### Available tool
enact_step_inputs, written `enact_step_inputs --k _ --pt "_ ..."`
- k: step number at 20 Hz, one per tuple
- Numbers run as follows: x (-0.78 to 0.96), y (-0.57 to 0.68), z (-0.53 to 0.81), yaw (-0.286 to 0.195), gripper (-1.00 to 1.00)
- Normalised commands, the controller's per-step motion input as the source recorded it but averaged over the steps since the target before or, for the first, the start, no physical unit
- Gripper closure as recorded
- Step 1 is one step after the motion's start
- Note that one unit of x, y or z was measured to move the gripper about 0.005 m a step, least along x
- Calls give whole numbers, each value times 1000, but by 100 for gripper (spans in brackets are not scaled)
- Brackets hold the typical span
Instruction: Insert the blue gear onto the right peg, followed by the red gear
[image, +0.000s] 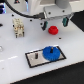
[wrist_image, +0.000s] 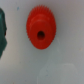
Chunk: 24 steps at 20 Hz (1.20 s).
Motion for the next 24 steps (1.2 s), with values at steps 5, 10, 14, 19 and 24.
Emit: enact_step_inputs --k 5,10,14,19,24 --pt "-209 206 -337 0 -100" --pt "-232 61 -401 0 -100" --pt "-336 -120 -319 0 -100" --pt "-332 -216 -223 0 100" --pt "-324 -128 -174 0 100"
